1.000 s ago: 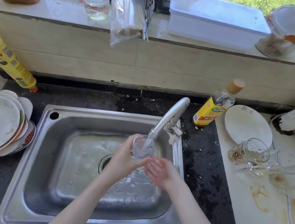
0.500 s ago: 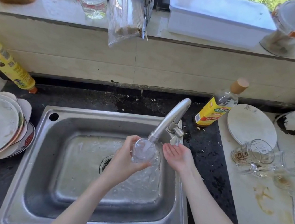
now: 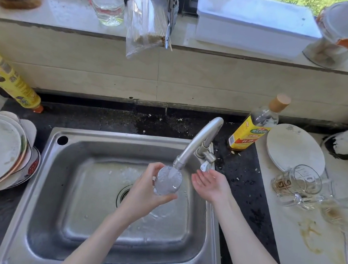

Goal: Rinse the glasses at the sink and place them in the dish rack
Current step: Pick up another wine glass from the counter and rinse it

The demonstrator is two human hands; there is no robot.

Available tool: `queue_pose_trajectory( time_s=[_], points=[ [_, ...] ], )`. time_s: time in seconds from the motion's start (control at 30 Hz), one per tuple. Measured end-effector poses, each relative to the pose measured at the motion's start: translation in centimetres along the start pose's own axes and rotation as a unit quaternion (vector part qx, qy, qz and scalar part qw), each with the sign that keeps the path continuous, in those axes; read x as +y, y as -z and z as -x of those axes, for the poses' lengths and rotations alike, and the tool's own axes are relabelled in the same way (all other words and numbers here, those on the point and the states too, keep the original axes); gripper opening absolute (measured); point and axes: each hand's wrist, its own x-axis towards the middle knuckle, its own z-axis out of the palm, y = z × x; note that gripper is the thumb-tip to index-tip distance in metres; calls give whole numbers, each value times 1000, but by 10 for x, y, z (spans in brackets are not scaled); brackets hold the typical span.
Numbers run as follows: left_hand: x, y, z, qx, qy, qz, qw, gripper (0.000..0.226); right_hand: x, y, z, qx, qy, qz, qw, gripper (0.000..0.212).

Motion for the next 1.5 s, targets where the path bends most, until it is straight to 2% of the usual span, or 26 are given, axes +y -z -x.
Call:
queue_pose_trajectory(
  time_s=[0.13,0.3,0.43,0.5,0.57,0.67,0.73,0.87,1.0,1.1,1.2,1.37,1.5],
  points=[
    [5,3,-3,1,2,-1,1000,63,-21,-2,11,-33,-8,-28,999,39],
    [13,6,-6,0,-4,-5,1000,66,-57,-6,11,-57,-11,-59,997,53],
    [21,10,-9,-2,-5,1,1000,58,-58,-6,10,-69,-3,-58,996,57],
    [22,9,-9,10,-2,15,1000,57,-48,-5,15,-75,13,-9,997,47],
    [22,7,-7,24,11,34,999,58,-31,-2,25,-75,10,88,993,32],
    [19,3,-5,45,22,54,997,58,6,13,39,-76,-59,234,967,20],
    [16,1,-4,60,13,45,997,57,32,22,43,-77,-111,282,950,23],
    [16,-1,1,79,5,47,996,58,61,18,41,-70,-157,228,958,31],
    [13,-4,7,73,-10,48,996,58,66,4,41,-71,-162,146,973,13],
    [10,-3,9,55,-19,19,998,53,64,2,41,-61,-138,105,983,5],
    [5,-1,10,36,-3,-33,999,52,56,5,43,-57,-102,85,990,16],
    [4,-2,14,-6,37,-61,997,55,45,10,44,-49,-1,157,986,17],
    [2,-3,12,-43,58,-118,990,61,42,15,46,-57,106,230,966,13]
  ],
)
